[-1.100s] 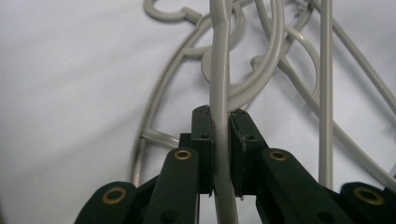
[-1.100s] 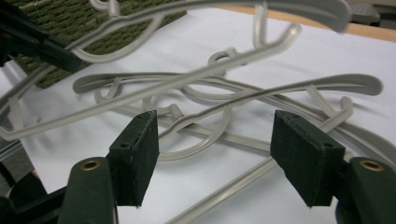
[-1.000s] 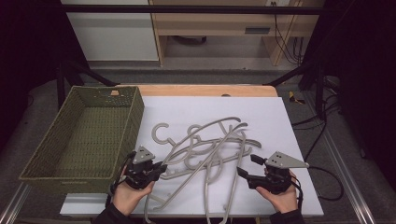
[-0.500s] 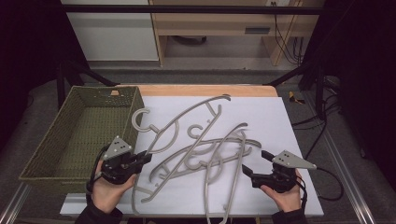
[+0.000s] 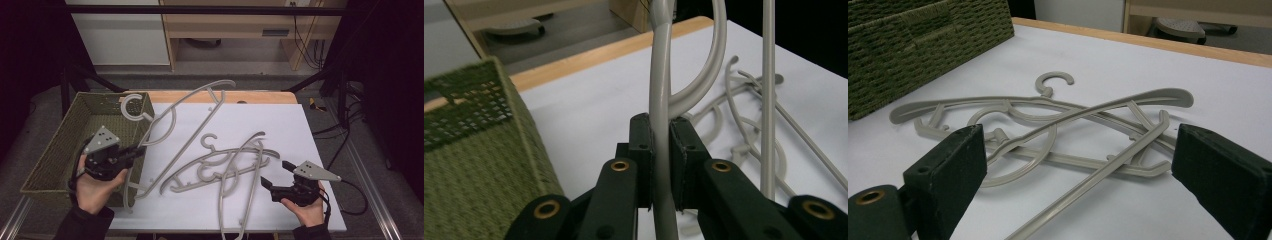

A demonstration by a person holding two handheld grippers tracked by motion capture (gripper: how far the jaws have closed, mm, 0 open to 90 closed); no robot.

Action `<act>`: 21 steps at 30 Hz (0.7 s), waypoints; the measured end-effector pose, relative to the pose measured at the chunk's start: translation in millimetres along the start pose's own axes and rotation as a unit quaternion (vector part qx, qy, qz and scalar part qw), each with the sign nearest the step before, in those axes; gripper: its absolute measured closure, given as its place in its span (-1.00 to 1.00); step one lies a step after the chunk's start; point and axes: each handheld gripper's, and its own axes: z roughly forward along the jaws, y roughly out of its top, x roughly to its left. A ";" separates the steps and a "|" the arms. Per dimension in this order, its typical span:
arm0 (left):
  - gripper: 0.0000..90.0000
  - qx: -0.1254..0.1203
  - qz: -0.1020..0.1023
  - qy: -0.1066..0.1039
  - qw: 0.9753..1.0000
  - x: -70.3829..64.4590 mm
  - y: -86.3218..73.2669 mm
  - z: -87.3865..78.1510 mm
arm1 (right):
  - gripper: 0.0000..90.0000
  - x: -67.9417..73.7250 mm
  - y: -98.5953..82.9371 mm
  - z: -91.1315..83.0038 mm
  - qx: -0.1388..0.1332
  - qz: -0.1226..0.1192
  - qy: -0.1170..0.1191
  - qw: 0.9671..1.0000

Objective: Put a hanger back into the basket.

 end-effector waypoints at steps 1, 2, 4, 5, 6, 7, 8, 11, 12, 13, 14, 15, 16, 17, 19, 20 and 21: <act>0.81 -0.002 0.003 0.003 1.000 2.5 2.7 -1.2 | -0.83 -0.5 0.0 -0.2 0.001 -0.003 -0.002 1.000; 0.81 -0.003 0.007 0.010 1.000 6.8 6.9 -3.2 | -0.83 -0.5 0.0 -0.2 0.001 -0.003 -0.002 1.000; 0.81 -0.007 0.005 0.018 1.000 14.6 12.7 -4.6 | -0.84 -0.6 0.7 -1.4 -0.002 -0.005 -0.001 1.000; 0.81 -0.008 0.004 0.019 1.000 18.0 14.6 -4.9 | -0.84 -0.6 0.7 -1.4 -0.002 -0.005 -0.001 1.000; 0.81 -0.008 0.001 0.022 1.000 23.7 17.4 -5.6 | -0.84 -0.7 0.9 -1.6 -0.002 -0.004 -0.001 1.000; 0.81 -0.007 0.004 0.023 1.000 28.6 19.3 -6.3 | -0.85 -1.0 1.0 -2.1 -0.003 -0.004 -0.001 1.000; 0.81 -0.006 0.004 0.026 1.000 33.3 21.0 -6.6 | -0.84 -0.2 1.4 -2.2 -0.006 0.004 0.002 1.000; 0.81 -0.006 0.006 0.036 0.999 46.9 24.6 -8.2 | -0.84 -1.6 1.1 -2.7 -0.003 -0.003 -0.003 1.000; 0.81 -0.008 0.003 0.038 0.999 52.8 25.7 -9.0 | -0.84 -1.7 1.1 -2.7 -0.003 -0.002 -0.003 1.000; 0.81 -0.008 0.004 0.039 0.999 56.4 26.2 -9.5 | -0.84 -1.6 1.1 -2.7 -0.003 -0.003 -0.003 1.000; 0.81 -0.008 0.007 0.040 0.999 60.0 26.8 -10.1 | -0.84 -1.7 1.1 -2.6 -0.003 -0.003 -0.003 1.000; 0.81 -0.009 0.006 0.044 0.999 65.7 27.6 -10.7 | -0.84 -1.8 1.0 -2.5 -0.002 -0.003 -0.003 1.000; 0.81 -0.006 0.007 0.048 0.999 70.4 28.3 -11.6 | -0.84 -1.9 0.9 -2.2 -0.002 -0.003 -0.003 1.000; 0.81 -0.004 0.009 0.055 0.998 74.9 29.0 -12.2 | -0.84 -2.0 0.8 -2.1 -0.001 -0.003 -0.004 1.000; 0.81 0.000 0.009 0.064 0.998 84.1 30.2 -13.4 | -0.84 -2.3 0.6 -1.8 0.000 -0.004 -0.003 1.000; 0.81 0.003 0.008 0.067 0.998 88.8 30.5 -13.7 | -0.85 -2.2 0.6 -1.8 0.000 -0.003 -0.004 1.000; 0.81 0.005 0.009 0.070 0.997 92.2 30.5 -13.9 | -0.85 -2.3 0.7 -1.8 -0.001 -0.004 -0.004 1.000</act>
